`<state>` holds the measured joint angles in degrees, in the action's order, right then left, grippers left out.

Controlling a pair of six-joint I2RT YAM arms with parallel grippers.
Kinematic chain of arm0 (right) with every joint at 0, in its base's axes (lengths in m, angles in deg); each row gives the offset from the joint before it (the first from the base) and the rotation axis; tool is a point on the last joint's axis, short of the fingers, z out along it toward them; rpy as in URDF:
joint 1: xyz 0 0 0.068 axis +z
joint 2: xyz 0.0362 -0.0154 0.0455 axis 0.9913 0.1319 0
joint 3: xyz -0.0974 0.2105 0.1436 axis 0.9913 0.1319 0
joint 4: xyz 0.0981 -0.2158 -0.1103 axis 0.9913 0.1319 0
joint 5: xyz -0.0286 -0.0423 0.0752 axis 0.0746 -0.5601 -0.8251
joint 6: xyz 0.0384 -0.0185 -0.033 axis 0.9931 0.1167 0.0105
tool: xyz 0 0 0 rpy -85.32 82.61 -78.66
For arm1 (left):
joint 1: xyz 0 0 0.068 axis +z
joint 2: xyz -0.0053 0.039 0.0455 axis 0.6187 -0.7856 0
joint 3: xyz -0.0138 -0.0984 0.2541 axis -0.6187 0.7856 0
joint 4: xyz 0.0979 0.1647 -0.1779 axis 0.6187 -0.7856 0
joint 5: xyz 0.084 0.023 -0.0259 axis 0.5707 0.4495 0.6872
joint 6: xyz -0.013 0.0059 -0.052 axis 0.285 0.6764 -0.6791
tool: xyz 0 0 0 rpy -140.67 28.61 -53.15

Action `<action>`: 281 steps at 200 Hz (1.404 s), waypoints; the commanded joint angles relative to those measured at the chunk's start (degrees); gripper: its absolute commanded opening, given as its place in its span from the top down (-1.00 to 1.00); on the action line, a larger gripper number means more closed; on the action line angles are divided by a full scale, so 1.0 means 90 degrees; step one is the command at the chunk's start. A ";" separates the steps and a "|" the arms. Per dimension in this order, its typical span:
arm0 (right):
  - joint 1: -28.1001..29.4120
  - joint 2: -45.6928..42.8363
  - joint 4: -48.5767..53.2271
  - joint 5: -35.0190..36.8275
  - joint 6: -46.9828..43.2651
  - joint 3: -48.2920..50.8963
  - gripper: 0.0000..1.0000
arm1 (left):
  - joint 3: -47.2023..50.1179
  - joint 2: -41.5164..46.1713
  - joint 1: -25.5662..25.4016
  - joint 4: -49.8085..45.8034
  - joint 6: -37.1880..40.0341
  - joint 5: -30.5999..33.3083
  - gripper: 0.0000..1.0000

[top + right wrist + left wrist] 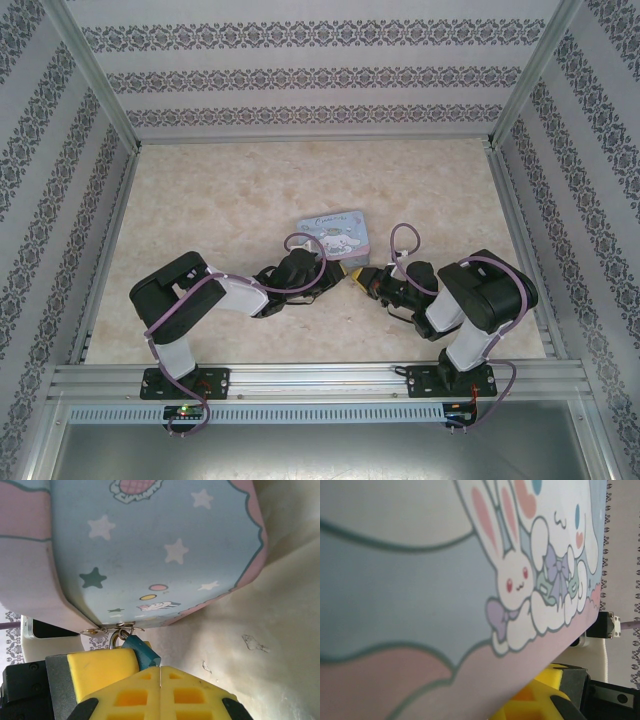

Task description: Unlock the padlock with the key

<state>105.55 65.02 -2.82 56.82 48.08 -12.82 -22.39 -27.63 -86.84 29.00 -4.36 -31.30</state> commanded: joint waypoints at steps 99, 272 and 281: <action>0.0108 -0.0080 -0.0269 0.0209 0.0249 -0.0273 1.00 | -0.0070 -0.0205 0.0031 0.0476 -0.0194 -0.0194 1.00; 0.0222 -0.0568 -0.0271 0.0245 0.0458 -0.0102 1.00 | -0.0196 -0.0274 -0.0020 0.0397 -0.0173 -0.0054 1.00; 0.0224 -0.0597 -0.0267 0.0248 0.0468 -0.0088 1.00 | -0.0211 -0.0273 -0.0018 0.0392 -0.0179 -0.0047 1.00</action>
<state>106.32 61.68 -0.22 59.33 51.51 -13.34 -23.11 -28.81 -86.80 30.92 -5.23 -29.79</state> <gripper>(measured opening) 0.065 0.115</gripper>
